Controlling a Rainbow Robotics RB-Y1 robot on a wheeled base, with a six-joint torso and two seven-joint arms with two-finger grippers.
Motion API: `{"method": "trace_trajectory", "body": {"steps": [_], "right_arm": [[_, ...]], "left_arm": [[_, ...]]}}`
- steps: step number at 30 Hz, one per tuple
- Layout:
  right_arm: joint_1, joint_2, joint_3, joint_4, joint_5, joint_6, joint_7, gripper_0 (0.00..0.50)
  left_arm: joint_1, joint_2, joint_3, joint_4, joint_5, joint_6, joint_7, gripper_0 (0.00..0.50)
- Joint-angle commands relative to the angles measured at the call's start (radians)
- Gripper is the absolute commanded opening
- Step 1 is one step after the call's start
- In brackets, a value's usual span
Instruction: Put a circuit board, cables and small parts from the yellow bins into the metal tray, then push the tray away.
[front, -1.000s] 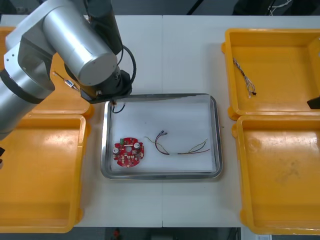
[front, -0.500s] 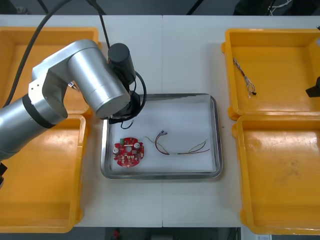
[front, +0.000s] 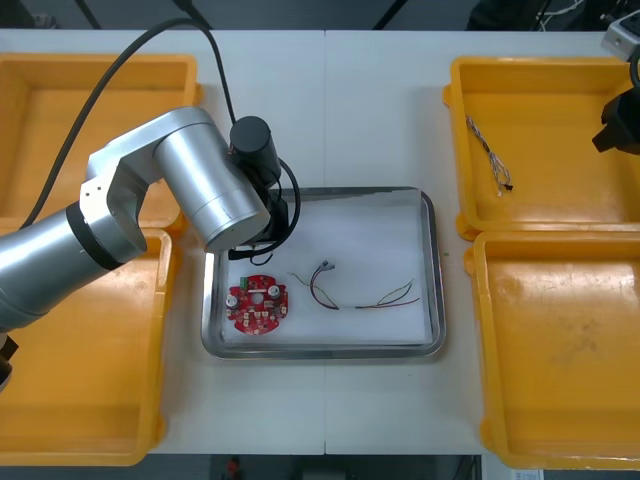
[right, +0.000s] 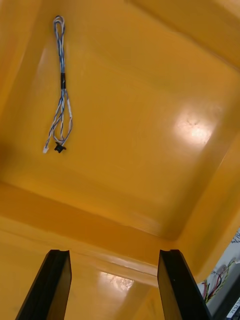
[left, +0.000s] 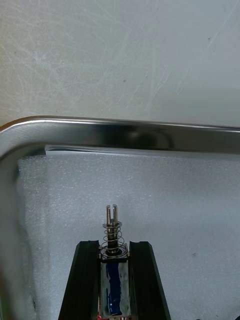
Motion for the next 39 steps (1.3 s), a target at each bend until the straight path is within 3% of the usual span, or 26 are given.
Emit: {"method": "trace_trajectory", "body": {"steps": [1,3,4,13,19,29,39], "right_arm": [[-0.101,0.064,0.004,0.099,0.056,0.002,-0.020,0.500],[-0.112,0.087,0.004,0.128,0.076,0.002,-0.018,0.500],[-0.115,0.101,0.004,0.145,0.087,0.002,-0.017,0.500],[-0.129,0.181,0.067,0.239,0.190,-0.133,-0.007,0.500],[-0.135,0.218,0.051,0.305,0.200,-0.250,0.002,0.500],[-0.189,0.244,0.050,0.470,0.217,-0.405,0.023,0.500],[-0.241,0.270,0.050,0.616,0.231,-0.508,0.026,0.500]], "left_arm": [[0.007,-0.019,-0.019,-0.008,-0.021,-0.009,-0.020,0.245],[0.007,-0.019,-0.019,-0.008,-0.023,-0.004,-0.025,0.449],[0.007,-0.021,-0.019,-0.008,-0.026,-0.001,-0.026,0.500],[0.007,-0.018,-0.017,-0.018,-0.032,0.001,-0.003,0.500],[0.005,-0.015,0.015,-0.059,-0.040,0.041,0.053,0.500],[-0.023,-0.009,0.227,-0.180,0.063,0.269,0.058,0.500],[-0.067,0.033,0.451,-0.157,0.109,0.418,0.046,0.500]]}}
